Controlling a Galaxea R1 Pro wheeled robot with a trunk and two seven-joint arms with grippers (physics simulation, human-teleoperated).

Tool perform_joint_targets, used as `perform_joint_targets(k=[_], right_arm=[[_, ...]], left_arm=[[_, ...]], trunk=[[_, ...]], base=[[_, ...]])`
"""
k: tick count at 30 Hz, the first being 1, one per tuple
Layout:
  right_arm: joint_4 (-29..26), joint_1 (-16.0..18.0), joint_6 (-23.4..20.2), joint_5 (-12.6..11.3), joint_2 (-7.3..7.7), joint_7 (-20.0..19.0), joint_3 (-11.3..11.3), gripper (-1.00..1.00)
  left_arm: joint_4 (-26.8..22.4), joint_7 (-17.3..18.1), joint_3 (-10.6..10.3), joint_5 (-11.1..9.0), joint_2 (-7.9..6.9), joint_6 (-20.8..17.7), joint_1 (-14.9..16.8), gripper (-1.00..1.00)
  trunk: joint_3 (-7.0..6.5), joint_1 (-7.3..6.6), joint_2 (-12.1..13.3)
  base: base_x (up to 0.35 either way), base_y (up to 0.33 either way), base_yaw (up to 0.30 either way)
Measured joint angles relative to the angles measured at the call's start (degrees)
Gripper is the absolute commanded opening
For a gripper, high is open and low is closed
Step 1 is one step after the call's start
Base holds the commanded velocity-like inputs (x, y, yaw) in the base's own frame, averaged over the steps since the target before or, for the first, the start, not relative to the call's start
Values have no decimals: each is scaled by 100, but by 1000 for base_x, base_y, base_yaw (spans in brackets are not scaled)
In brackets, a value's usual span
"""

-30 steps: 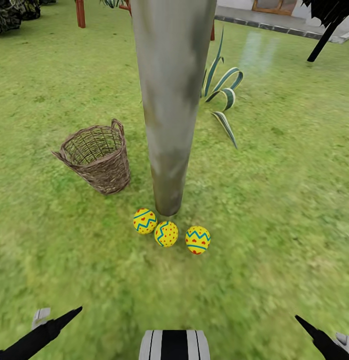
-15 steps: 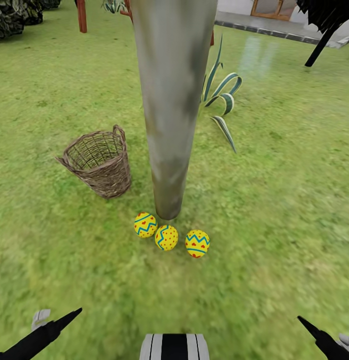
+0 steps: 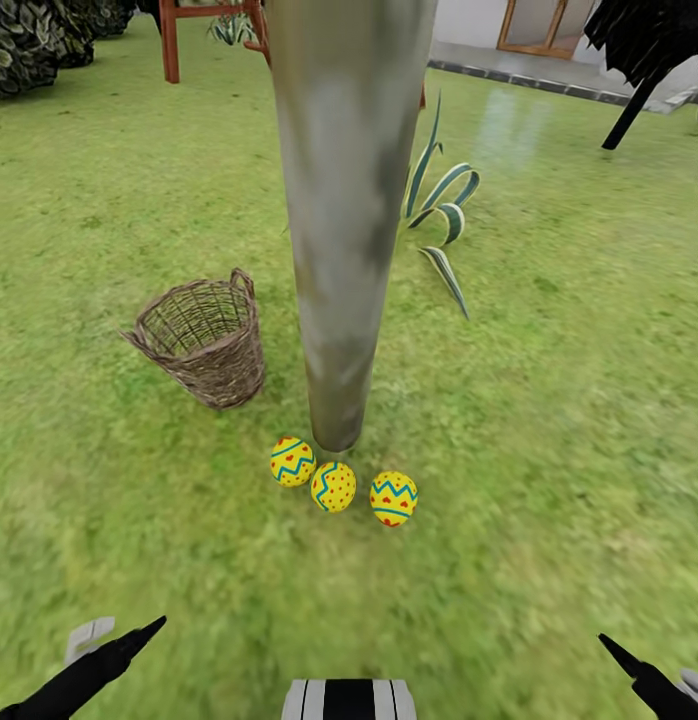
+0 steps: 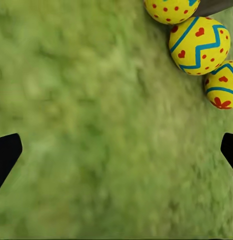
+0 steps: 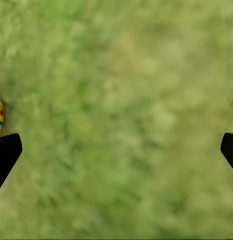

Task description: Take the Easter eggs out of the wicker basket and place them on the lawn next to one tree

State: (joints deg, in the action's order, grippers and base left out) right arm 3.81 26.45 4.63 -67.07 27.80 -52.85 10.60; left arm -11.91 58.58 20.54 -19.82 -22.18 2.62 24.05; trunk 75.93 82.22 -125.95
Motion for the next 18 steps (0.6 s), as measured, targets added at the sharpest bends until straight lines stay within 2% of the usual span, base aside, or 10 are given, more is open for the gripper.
perform_joint_targets(k=[2, 5, 6, 7, 9, 11, 13, 15, 18], right_arm=[[-2, 0, 83, 0, -16, 251, 17, 100], [-10, 0, 162, 3, -24, 654, 85, 100], [-11, 0, 180, 6, -27, 787, 267, 100], [-10, 0, 189, 7, -32, 867, 561, 100], [-9, 1, 209, 7, -34, 1008, 859, 100], [-12, 1, 268, 9, -34, 1229, 1048, 100], [-14, 1, 307, 11, -35, 1419, 1133, 100], [-17, 1, 328, 13, -39, 1555, 1179, 100], [-18, 1, 341, 14, -42, 1613, 1197, 100]], left_arm=[[31, -263, 0, -3, 49, 143, 0, 100], [67, -451, 0, 9, 83, 224, 0, 100], [170, -540, 1, 53, 85, 251, -3, 100], [402, -663, -1, 102, 86, 371, -3, 100], [704, -851, -34, 86, 84, 663, -8, 100], [925, -1079, -57, 82, 89, 989, -8, 100], [1014, -1284, -68, 92, 112, 1163, -9, 100], [1056, -1465, -72, 104, 200, 1251, -14, 100], [1072, -1593, -71, 110, 298, 1289, -20, 100]], trunk=[[-55, -44, 80], [-137, -110, 201], [-164, -132, 241], [-191, -154, 281], [-246, -198, 361], [-300, -242, 441], [-355, -286, 521], [-410, -330, 602], [-492, -395, 722]], base=[[0, 0, 0], [0, 0, 0], [0, 0, 0], [0, 0, 0], [0, 0, 0], [0, 0, 0], [0, 0, 0], [0, 0, 0], [0, 0, 0]])
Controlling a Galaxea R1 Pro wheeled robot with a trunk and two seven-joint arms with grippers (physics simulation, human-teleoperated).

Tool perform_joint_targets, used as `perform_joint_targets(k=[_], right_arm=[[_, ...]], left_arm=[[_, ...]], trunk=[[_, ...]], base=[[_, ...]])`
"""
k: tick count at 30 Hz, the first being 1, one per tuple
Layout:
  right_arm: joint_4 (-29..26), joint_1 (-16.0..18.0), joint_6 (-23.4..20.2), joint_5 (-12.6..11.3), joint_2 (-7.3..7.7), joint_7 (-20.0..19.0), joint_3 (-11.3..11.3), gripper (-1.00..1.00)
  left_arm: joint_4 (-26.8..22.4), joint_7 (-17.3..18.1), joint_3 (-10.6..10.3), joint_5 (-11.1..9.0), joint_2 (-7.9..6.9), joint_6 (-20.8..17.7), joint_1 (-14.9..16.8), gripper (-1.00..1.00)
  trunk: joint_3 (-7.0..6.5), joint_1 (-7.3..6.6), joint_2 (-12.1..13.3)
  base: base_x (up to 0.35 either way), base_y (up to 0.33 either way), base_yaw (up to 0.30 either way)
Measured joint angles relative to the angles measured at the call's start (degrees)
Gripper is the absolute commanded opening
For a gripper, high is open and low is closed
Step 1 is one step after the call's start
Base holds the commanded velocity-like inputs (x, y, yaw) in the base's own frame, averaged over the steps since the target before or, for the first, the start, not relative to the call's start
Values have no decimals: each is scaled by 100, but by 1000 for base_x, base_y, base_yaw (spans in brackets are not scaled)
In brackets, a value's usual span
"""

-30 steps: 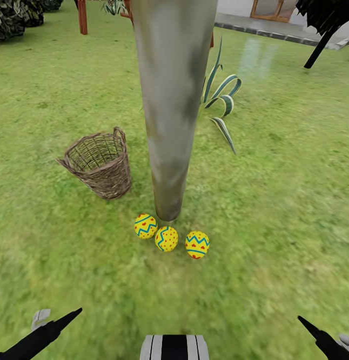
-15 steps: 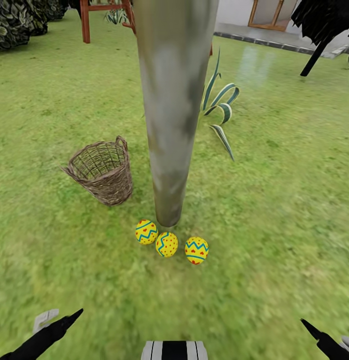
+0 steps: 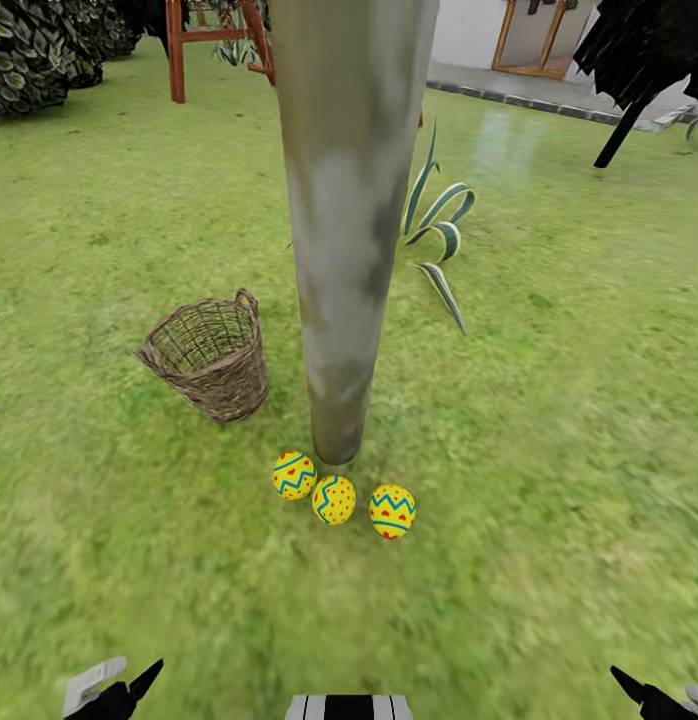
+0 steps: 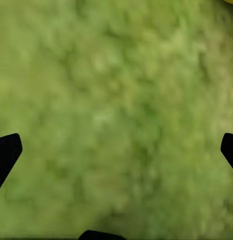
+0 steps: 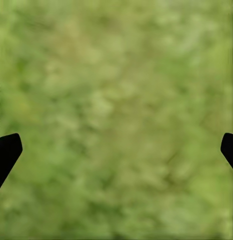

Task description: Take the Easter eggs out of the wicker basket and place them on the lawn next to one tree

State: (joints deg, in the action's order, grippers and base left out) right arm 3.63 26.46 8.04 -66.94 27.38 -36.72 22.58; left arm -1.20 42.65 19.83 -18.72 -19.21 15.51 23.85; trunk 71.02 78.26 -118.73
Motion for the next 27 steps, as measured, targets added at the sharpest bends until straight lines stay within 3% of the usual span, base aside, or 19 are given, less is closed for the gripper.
perform_joint_targets(k=[6, 13, 27], right_arm=[[-8, 0, 67, -5, 3, 7, 4, 100], [-1, 0, 577, 6, -1, 8, 4, 100], [9, 0, 624, 4, -2, 8, 5, 100]], left_arm=[[4, -167, 12, 4, 45, 11, -2, 100], [4, -181, 8, 4, 49, 12, -2, 100], [4, -182, 6, 4, 50, 12, -4, 100]], trunk=[[-164, -132, 241], [-355, -286, 521], [-738, -593, 1083]], base=[[0, 0, 0], [0, 0, 0], [0, 0, 0]])
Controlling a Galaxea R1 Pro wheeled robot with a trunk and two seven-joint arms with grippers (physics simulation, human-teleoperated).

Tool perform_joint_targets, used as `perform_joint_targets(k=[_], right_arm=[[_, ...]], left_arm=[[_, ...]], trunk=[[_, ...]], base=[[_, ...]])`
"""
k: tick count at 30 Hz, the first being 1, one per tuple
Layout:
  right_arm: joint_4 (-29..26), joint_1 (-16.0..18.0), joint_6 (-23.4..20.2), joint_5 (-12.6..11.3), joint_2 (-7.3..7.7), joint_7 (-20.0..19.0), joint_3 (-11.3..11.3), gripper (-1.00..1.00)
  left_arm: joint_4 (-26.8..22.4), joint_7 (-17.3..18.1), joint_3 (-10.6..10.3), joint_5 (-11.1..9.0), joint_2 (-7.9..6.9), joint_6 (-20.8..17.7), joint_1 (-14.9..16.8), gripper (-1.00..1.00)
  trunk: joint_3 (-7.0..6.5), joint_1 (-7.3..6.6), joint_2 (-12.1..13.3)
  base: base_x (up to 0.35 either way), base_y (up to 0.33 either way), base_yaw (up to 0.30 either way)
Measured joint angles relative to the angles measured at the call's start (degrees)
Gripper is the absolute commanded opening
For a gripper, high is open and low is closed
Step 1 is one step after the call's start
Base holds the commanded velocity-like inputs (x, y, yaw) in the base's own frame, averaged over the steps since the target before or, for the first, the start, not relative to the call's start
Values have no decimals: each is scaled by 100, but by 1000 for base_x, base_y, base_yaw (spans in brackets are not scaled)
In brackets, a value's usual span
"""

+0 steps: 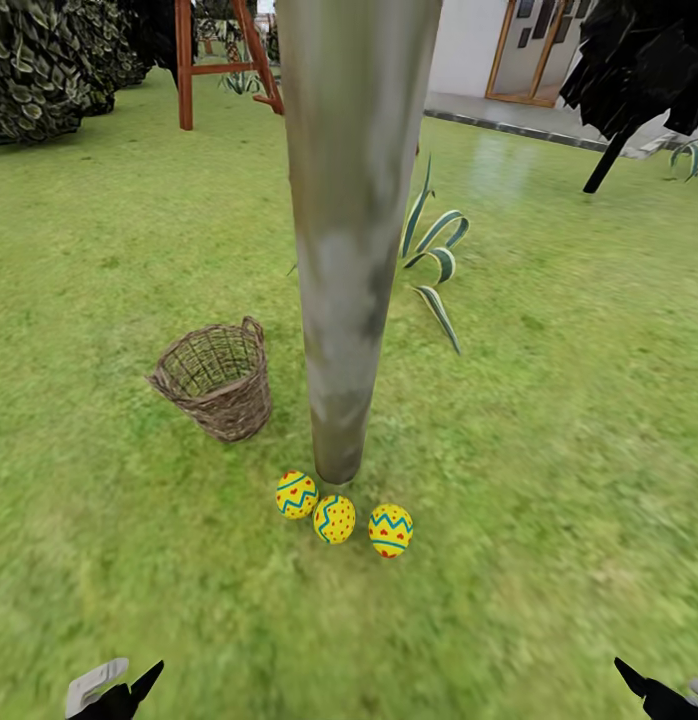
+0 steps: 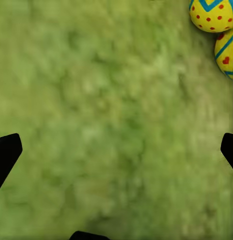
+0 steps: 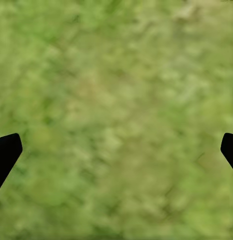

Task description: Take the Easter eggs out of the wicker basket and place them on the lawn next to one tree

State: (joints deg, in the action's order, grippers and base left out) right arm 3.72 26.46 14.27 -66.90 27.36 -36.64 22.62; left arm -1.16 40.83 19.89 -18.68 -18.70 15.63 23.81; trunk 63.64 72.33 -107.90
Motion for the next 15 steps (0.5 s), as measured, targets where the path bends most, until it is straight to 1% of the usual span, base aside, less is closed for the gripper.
perform_joint_targets(k=[15], right_arm=[[0, 1, 0, 2, 0, 0, 0, 100]], left_arm=[[0, 0, 1, 0, 0, 0, -1, 100]], trunk=[[-410, -330, 602]], base=[[0, 0, 0]])
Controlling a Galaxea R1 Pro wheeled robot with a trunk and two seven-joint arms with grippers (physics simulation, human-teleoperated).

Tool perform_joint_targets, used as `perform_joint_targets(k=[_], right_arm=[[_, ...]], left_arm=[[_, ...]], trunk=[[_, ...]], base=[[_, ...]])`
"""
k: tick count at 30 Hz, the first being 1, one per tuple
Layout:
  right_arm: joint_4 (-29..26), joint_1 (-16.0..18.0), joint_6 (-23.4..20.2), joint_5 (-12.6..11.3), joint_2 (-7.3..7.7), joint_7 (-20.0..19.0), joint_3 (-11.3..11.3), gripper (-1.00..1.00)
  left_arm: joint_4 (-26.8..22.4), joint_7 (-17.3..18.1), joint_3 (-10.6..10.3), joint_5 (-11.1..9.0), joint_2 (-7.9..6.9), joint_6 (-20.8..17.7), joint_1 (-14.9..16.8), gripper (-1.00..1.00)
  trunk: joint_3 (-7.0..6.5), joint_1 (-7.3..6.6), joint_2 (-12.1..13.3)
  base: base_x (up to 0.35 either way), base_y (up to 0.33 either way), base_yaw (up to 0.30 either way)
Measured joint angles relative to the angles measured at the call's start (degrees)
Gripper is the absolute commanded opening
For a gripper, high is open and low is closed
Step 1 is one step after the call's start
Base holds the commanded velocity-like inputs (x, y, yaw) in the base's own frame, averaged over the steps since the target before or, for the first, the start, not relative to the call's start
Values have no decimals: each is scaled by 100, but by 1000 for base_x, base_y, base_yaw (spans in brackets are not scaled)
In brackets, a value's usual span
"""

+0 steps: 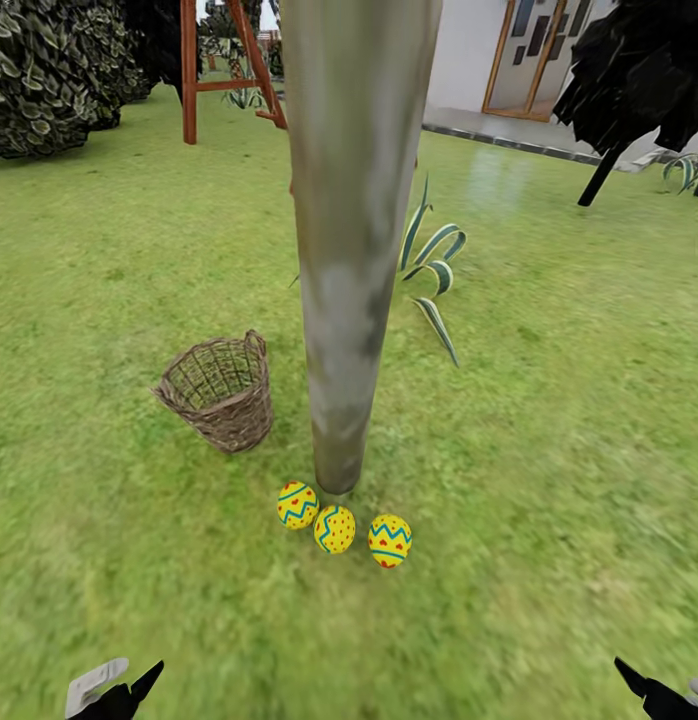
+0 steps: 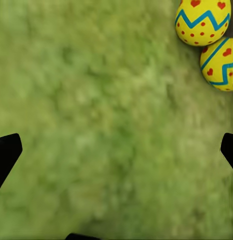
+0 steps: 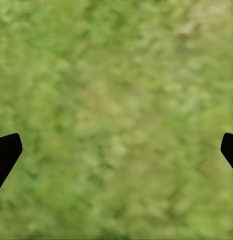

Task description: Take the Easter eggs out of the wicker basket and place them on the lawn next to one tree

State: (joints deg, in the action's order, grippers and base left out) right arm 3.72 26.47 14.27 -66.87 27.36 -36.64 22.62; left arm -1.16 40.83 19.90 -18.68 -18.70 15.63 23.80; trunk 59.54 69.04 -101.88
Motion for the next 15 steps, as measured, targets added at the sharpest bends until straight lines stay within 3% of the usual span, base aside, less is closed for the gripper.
perform_joint_targets(k=[15], right_arm=[[-8, -1, 8, 1, 3, -9, 1, 100]], left_arm=[[0, 0, 4, 0, 0, 0, -2, 100]], trunk=[[-159, -23, 42]], base=[[0, 0, 0]])
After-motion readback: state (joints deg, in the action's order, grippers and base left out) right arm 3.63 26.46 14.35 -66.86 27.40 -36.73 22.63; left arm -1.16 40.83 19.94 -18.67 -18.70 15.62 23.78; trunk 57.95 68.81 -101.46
